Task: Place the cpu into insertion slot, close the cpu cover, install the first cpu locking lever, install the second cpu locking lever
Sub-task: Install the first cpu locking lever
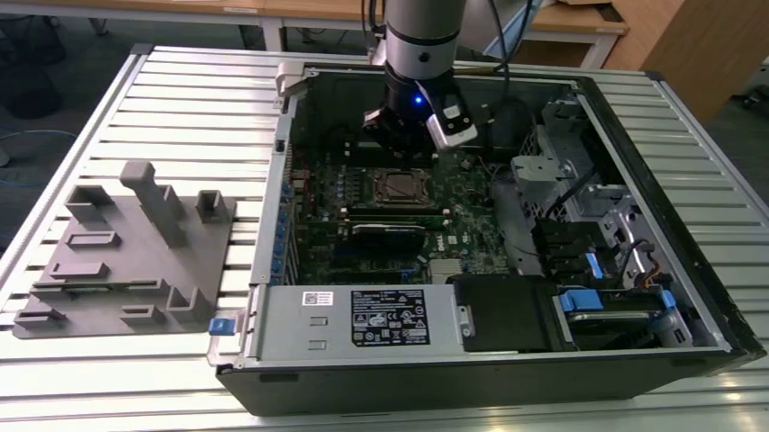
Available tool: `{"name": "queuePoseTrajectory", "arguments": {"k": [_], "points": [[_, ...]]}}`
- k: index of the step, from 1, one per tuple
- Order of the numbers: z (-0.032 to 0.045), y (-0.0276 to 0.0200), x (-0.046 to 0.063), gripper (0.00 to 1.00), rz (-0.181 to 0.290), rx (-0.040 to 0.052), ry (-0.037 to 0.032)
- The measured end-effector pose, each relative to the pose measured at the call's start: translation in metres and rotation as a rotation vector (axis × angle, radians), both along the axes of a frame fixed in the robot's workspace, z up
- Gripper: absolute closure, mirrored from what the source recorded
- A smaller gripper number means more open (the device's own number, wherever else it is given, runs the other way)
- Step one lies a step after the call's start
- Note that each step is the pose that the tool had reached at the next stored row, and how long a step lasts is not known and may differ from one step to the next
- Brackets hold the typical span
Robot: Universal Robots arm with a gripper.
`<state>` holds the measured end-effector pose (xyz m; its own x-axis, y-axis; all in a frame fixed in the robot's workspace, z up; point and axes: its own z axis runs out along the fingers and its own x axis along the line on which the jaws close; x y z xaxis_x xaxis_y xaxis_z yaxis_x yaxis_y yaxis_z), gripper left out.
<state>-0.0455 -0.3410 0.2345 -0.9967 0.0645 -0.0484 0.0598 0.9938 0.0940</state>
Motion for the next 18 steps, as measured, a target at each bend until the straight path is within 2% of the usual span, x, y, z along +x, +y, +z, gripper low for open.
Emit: {"name": "queuePoseTrajectory", "arguments": {"k": [8, 15, 18], "points": [[0.0004, 0.0000, 0.0000, 0.89, 0.000, -0.0003, 0.0001], [0.0087, 0.0000, 0.0000, 0.89, 0.000, -0.0001, 0.0000], [0.0095, 0.0000, 0.0000, 0.89, 0.000, 0.0002, -0.0001]]}}
